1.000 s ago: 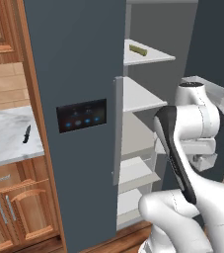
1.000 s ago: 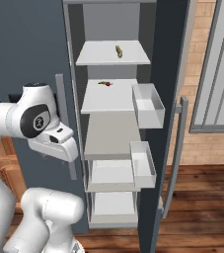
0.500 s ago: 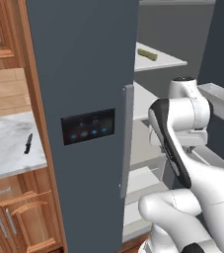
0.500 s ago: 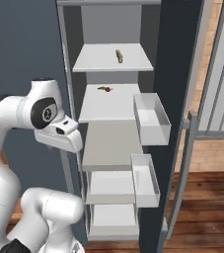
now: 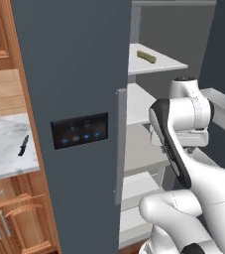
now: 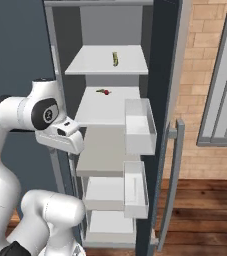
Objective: Retrieve the butter from the fridge and place it on a plate on the dining table. Then retrieve the butter knife by the fridge and place it near the plate.
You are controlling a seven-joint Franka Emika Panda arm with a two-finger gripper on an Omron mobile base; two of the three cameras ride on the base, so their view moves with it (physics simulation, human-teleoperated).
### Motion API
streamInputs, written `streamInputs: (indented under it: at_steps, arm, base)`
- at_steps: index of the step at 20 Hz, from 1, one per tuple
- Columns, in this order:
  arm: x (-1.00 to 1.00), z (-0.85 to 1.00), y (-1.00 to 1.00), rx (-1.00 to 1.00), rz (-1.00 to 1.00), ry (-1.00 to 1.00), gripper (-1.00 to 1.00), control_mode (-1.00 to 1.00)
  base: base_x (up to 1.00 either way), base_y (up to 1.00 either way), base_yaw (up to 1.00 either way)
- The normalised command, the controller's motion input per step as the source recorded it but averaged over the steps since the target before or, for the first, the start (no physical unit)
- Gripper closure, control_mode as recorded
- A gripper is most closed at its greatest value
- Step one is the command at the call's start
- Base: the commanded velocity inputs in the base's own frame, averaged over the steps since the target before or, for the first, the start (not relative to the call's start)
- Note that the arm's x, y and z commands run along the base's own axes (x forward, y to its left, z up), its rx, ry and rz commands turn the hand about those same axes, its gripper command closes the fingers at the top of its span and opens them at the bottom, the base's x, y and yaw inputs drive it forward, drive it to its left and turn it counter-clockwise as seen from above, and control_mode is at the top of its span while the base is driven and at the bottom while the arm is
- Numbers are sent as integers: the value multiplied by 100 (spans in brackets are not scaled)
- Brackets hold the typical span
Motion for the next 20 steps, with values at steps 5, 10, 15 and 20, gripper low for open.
streamInputs:
  at_steps: [5,10,15,20]
  arm:
    - [0,0,0,0,0,0,-100,100]
    - [0,0,0,0,0,0,-100,100]
    - [0,0,0,0,0,0,-100,100]
    - [0,0,0,0,0,0,-100,100]
  base:
    - [36,-22,2]
    - [42,-2,0]
    - [42,-16,0]
    - [27,-25,0]
